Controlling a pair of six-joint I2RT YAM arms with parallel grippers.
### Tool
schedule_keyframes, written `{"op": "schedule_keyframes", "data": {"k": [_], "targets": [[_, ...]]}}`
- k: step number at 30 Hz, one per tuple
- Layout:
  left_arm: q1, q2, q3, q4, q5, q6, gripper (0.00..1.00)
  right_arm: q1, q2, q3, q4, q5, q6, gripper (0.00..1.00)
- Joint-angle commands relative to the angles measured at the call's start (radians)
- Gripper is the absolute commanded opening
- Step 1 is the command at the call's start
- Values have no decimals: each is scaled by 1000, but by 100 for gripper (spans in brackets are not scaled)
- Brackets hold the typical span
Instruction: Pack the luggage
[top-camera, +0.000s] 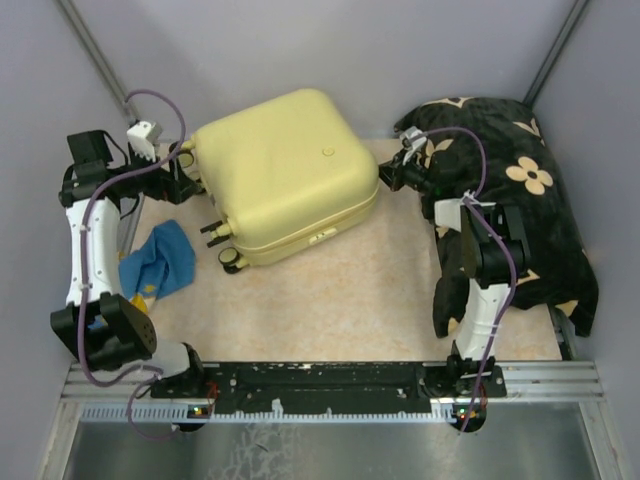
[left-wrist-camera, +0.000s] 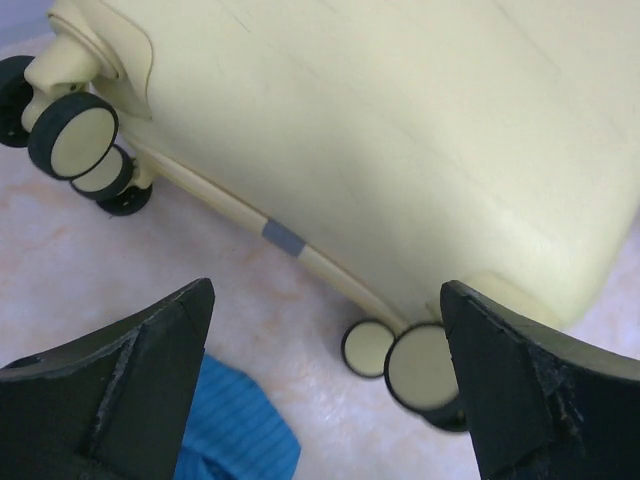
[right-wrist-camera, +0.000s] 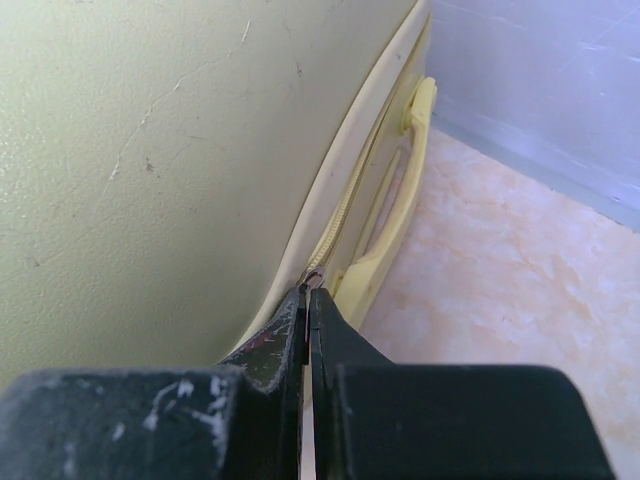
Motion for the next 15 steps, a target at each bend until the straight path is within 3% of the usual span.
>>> {"op": "schedule_keyframes", "data": {"k": [1,4,9,15], "targets": [[7,152,52,175,112,-292,99,77,-121,-43,49,-127,-29,0],[-2,259,100,215,183,-330,98,102,-158,-84,43,-152,-48,0],[-47,410,169,242,139,-316,97,146,-253,-182,22,-207,-71,0],[-145,546,267,202,121,-230,87,191,-460,-353,-66,-250,-199,0]]}}
